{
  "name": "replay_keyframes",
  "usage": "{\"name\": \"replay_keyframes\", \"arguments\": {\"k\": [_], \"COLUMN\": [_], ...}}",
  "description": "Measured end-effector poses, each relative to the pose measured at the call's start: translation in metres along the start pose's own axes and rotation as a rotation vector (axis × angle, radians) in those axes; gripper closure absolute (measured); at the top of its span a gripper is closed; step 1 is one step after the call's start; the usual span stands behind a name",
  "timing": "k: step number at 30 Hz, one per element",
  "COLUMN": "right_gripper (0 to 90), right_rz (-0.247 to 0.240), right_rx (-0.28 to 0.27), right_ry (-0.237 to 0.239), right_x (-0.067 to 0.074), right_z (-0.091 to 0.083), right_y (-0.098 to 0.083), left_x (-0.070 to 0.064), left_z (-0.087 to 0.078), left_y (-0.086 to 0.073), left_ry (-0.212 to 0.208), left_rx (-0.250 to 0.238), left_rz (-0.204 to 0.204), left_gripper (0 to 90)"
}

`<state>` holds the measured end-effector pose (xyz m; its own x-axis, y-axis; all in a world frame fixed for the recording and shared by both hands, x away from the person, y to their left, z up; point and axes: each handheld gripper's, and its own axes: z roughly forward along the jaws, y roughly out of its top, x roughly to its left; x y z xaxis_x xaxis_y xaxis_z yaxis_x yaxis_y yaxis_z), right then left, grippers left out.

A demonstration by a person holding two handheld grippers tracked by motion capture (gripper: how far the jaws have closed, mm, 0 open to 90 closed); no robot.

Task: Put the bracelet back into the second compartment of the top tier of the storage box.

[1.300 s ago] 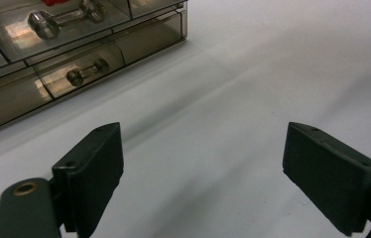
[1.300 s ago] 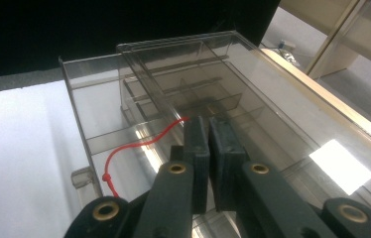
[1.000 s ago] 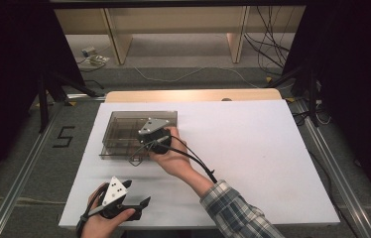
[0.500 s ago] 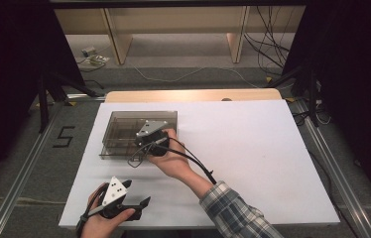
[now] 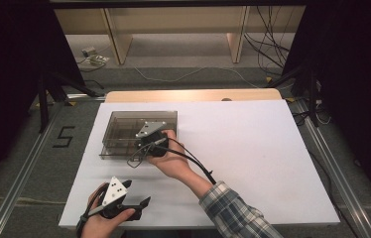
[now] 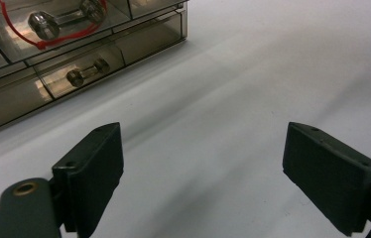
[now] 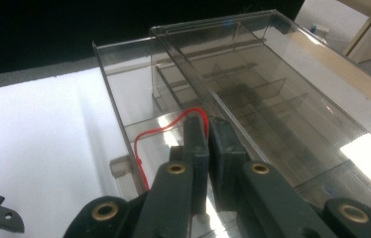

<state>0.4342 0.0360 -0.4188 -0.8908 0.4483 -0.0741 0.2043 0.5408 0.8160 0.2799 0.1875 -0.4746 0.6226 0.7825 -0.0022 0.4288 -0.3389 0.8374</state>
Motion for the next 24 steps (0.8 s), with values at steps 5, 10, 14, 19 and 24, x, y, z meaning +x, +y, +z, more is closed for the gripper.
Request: {"name": "replay_keyframes", "arguments": {"k": [5,10,14,19,24], "right_gripper": [86.8,86.1,85.5,82.5,78.4], "right_rz": [-0.003,0.0,0.002,0.004,0.008], "right_rx": [0.011,0.029,0.038,0.035,0.023], "right_ry": [-0.005,-0.004,-0.008,-0.009,-0.018], "right_x": [-0.0013,-0.0021,-0.003,-0.0031,-0.0053], "right_z": [-0.0006,-0.0017,-0.0017,-0.0031,-0.0067], "right_y": [-0.001,-0.0024,-0.0045,-0.0039,-0.0027], "left_x": [0.0,0.0,0.0,0.0,-0.0001], "left_z": [0.0003,0.0003,0.0003,0.0005,0.0009], "left_y": [-0.0001,0.0,-0.0001,-0.0001,-0.0001], "left_ry": [0.0,-0.001,-0.001,0.0,-0.002], "left_rx": [0.001,0.002,0.002,0.004,0.006], "left_rz": [0.0,0.0,0.001,0.001,0.003], "left_gripper": [15.9,15.9,15.9,15.9,15.9]}}
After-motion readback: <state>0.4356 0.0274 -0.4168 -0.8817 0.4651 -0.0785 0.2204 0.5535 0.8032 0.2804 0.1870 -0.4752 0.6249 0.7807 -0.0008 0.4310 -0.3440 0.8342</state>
